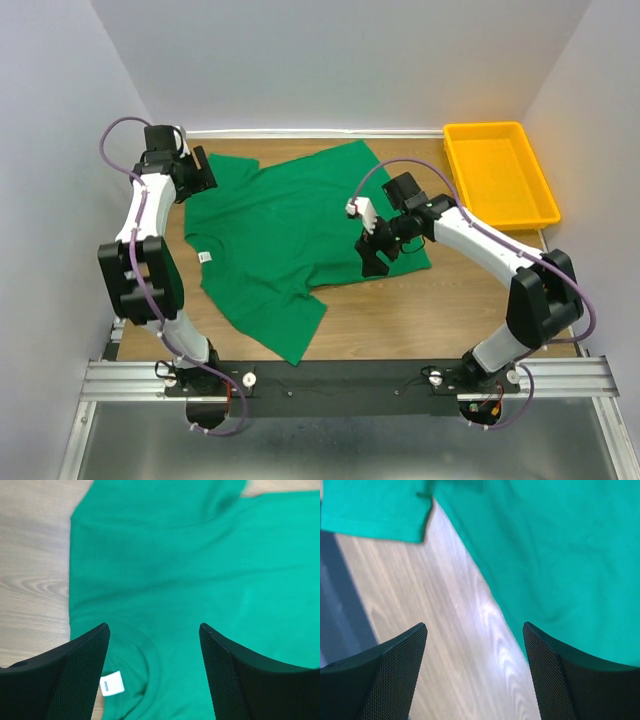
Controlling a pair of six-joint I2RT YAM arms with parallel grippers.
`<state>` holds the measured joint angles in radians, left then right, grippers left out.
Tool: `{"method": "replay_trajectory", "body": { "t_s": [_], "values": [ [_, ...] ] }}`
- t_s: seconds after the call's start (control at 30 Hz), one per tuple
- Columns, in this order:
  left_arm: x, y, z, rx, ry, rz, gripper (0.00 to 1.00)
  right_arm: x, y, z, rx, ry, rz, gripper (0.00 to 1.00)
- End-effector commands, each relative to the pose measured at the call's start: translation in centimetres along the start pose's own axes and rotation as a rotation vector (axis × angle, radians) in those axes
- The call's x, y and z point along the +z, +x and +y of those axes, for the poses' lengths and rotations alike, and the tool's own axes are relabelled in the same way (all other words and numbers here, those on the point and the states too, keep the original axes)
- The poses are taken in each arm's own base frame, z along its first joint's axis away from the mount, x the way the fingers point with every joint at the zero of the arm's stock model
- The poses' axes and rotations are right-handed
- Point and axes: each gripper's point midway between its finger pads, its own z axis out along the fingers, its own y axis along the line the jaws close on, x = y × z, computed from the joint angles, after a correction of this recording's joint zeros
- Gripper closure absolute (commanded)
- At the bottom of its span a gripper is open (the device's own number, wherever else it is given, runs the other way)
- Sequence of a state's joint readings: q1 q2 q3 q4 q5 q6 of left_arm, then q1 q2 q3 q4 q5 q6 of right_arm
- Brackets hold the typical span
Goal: Fold and stack the t-shirts
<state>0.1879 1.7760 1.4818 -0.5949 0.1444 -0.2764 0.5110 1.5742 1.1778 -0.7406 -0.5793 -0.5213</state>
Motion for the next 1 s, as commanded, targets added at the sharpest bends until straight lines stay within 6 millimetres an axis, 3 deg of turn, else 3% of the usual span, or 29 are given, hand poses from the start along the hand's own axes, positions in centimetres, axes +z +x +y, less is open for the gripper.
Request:
{"method": "replay_trajectory", "body": {
  "t_s": [0.0,0.03,0.1,0.13,0.17,0.27,0.37,0.5,0.57,0.6,0.63,0.7,0.8,0.9,0.93,0.97],
  "values": [
    [-3.2,-1.9,-1.0,0.016,0.043,-0.139,0.19,1.1,-2.1,-5.6,-0.021,0.187,-0.014,0.16],
    [-3.0,-0.8,-0.9,0.006,0.047,-0.121,0.19,1.2,-3.6,-6.1,-0.035,0.188,-0.034,0.16],
    [-2.8,0.5,-1.4,-0.018,0.079,-0.099,0.19,3.0,-3.9,-6.0,-0.049,0.152,-0.011,0.18],
    [-3.3,0.8,-1.7,-0.021,0.099,-0.108,0.21,4.4,-4.3,-4.6,-0.094,0.128,0.009,0.18],
    [-3.2,2.3,-1.6,-0.035,0.105,-0.084,0.21,5.3,-4.0,-3.9,-0.138,0.116,0.036,0.18],
    [-5.1,2.7,-2.0,-0.038,0.129,-0.141,0.21,8.2,-3.7,-1.7,-0.227,0.104,0.089,0.19],
    [-8.0,2.0,-2.2,-0.030,0.128,-0.218,0.21,10.7,-4.2,0.1,-0.303,0.089,0.107,0.19],
    [-12.5,0.6,-2.7,-0.036,0.132,-0.336,0.21,13.5,-3.9,-1.5,-0.295,0.151,0.172,0.24],
    [-13.5,0.5,-2.9,-0.044,0.139,-0.358,0.21,14.5,-2.6,-1.9,-0.289,0.144,0.209,0.28],
    [-13.9,0.5,-3.0,-0.056,0.145,-0.364,0.21,14.6,-2.2,-1.7,-0.288,0.135,0.217,0.35],
    [-14.6,0.4,-3.3,-0.056,0.157,-0.380,0.21,14.8,-1.1,-1.3,-0.280,0.115,0.236,0.50],
    [-14.8,0.8,-3.5,-0.070,0.174,-0.377,0.21,14.3,-0.4,-0.8,-0.280,0.098,0.242,0.72],
    [-14.5,1.3,-4.0,-0.074,0.206,-0.366,0.21,12.9,2.6,0.5,-0.308,0.056,0.295,0.81],
    [-13.7,1.8,-4.6,-0.079,0.248,-0.344,0.21,9.2,6.8,4.2,-0.397,-0.096,0.374,0.89],
    [-13.2,2.0,-4.8,-0.090,0.262,-0.328,0.21,6.8,8.5,6.7,-0.416,-0.176,0.407,0.90],
    [-12.6,2.5,-4.9,-0.093,0.275,-0.313,0.21,5.5,9.7,7.8,-0.450,-0.212,0.427,0.90]
  ]
}}
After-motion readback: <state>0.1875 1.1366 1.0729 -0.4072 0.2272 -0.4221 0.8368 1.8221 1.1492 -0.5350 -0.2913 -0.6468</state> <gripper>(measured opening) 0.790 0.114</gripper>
